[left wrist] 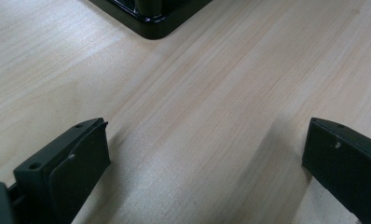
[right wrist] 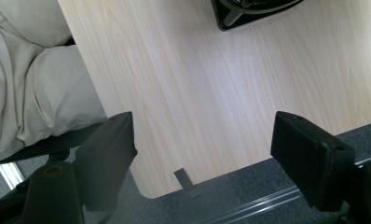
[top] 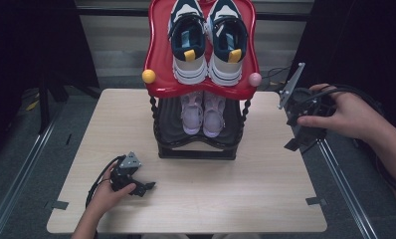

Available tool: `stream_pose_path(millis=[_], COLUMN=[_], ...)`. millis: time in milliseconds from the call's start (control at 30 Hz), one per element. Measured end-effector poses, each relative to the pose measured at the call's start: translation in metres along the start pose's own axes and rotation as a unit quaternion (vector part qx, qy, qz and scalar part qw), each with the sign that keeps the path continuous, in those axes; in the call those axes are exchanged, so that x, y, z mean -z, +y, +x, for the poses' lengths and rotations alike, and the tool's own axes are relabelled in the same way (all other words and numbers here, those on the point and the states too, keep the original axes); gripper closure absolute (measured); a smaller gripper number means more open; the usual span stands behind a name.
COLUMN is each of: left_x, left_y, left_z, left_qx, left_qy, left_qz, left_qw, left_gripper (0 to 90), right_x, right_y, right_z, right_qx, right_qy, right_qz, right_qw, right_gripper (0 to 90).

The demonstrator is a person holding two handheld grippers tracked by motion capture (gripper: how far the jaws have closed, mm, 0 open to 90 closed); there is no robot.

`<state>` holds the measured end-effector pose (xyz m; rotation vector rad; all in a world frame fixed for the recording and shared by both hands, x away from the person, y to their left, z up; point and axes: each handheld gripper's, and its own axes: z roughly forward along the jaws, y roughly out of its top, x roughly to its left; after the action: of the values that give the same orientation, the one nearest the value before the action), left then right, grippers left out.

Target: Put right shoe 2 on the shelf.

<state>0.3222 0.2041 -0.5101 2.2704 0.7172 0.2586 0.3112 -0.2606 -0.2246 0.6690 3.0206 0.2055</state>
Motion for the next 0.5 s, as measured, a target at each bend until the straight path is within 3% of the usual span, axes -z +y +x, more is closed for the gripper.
stream_pose_path(millis=[500], left_x=[0.0], left_y=[0.0], left_z=[0.0], left_qx=[0.001], left_qy=[0.001], left_qz=[-0.001], left_qw=[1.0], left_gripper=[0.0], right_x=[-0.055], right_y=[-0.013], right_z=[0.003], right_qx=[0.001], right_qy=[0.021], right_qz=[-0.014], right_qw=[0.9997], right_gripper=[21.1])
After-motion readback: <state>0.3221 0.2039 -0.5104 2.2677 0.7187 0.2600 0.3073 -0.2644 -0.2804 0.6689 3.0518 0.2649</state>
